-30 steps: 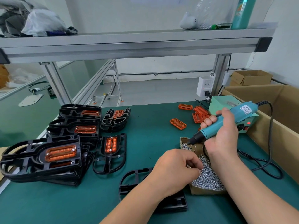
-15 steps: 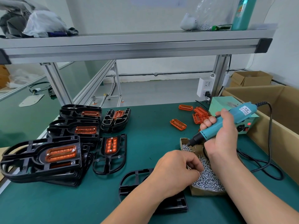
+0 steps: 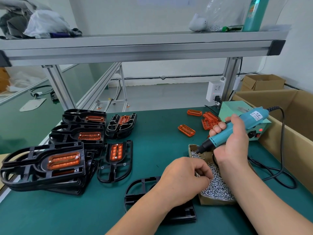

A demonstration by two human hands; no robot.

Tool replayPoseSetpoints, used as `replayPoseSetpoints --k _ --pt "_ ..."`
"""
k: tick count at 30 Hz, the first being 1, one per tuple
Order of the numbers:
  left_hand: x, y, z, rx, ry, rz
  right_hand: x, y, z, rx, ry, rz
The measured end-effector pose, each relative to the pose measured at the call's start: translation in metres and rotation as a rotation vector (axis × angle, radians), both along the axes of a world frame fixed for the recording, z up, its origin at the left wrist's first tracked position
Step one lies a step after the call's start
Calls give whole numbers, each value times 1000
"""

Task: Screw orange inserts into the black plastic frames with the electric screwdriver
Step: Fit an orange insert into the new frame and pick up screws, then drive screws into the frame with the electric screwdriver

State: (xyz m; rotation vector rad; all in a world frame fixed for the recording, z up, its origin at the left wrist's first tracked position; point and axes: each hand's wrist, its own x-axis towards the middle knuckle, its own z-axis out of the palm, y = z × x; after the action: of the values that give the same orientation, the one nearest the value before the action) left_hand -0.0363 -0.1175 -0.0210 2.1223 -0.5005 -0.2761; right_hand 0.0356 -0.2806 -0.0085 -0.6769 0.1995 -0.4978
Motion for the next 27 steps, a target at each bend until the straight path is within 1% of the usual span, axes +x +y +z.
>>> replayPoseSetpoints --k 8,10,11,13,16,17,19,23,25,27 --pt "2 0 -4 -47 15 7 0 0 0 -3 3 -2" --pt "4 1 -2 -128 41 19 0 0 0 -1 -1 -3" --pt "5 3 1 -204 78 26 1 0 0 -3 -2 -3" --pt "8 10 10 -414 220 58 1 1 0 -6 -8 -7" --pt "17 21 21 -789 560 83 1 1 0 -5 -12 -7" --pt "19 24 23 -889 652 86 1 0 0 -3 -14 -1" --pt "21 29 24 -1031 782 93 0 1 0 -3 -18 8" --pt "21 31 24 -1196 944 92 -1 3 0 -18 -24 15" --pt "21 32 23 -1225 983 101 -2 3 1 -22 -24 15" --pt "22 33 23 -1207 990 127 -3 3 0 -21 -25 22"
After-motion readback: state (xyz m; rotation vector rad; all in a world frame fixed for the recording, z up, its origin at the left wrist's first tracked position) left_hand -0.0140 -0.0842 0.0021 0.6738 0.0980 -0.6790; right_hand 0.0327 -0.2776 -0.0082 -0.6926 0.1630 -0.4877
